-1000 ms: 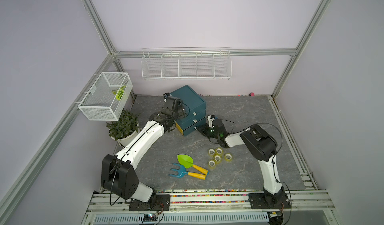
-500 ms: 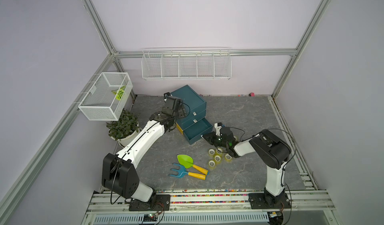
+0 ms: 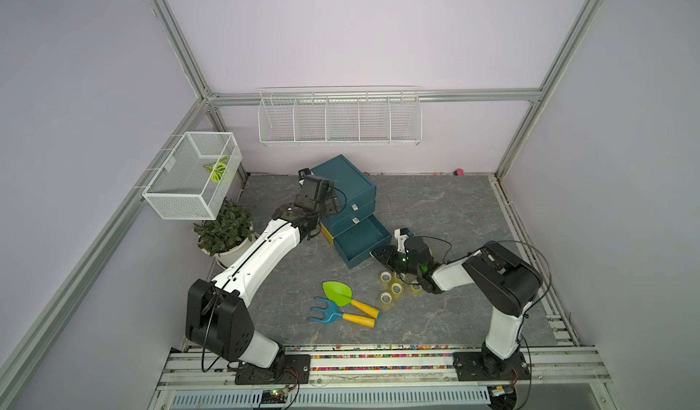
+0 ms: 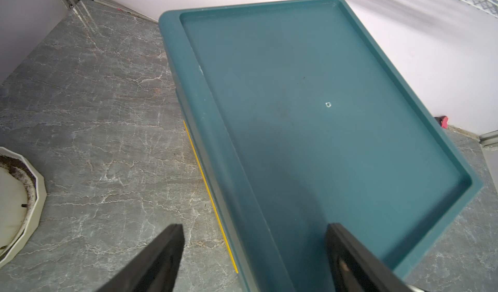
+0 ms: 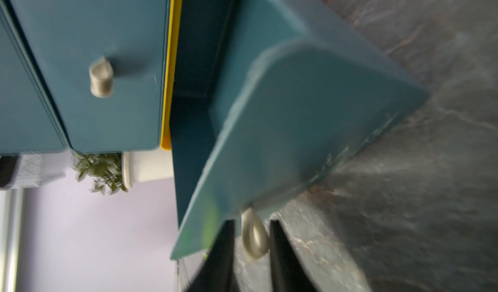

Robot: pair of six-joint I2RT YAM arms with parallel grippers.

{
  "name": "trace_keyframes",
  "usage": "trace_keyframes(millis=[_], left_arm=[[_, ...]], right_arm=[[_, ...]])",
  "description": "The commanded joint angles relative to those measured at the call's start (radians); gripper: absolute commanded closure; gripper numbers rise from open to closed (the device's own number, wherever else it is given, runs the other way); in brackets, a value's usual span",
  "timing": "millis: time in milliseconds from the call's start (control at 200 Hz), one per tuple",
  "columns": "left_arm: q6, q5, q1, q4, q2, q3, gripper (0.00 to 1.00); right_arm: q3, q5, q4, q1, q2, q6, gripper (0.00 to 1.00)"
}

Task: Place the transparent tape into the drawer according to color
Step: Open the drawer in the storage box, then pick up the tape at the center of the board.

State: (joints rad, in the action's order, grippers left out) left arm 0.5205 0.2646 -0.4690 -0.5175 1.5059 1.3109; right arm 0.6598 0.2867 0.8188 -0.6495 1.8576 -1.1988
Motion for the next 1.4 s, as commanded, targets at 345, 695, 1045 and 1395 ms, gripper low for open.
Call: trace_keyframes(millis=[345, 695, 1045, 1395], left_arm=[[-0.017, -0.132, 0.0, -0.203, -0.137, 0.003, 0.0], [-0.039, -0.175, 0.002, -0.176, -0.308, -0.136, 0.0], [-0.054, -0.146, 0.003, -0.164, -0.319, -0.185, 0.0], [-0.055, -0.139, 0.003, -0.158, -0.314, -0.2, 0.0]], right_arm=[[0.112, -0.126, -0.921, -0.026, -0.446, 0.384, 0.44], [0.103, -0.376, -1.484, -0.062, -0.599, 0.503, 0.41], [0.084, -0.394, -1.415, -0.11, -0.49, 0.514, 0.34], [0.11, -0.43, -1.355, -0.111, -0.383, 0.514, 0.35]])
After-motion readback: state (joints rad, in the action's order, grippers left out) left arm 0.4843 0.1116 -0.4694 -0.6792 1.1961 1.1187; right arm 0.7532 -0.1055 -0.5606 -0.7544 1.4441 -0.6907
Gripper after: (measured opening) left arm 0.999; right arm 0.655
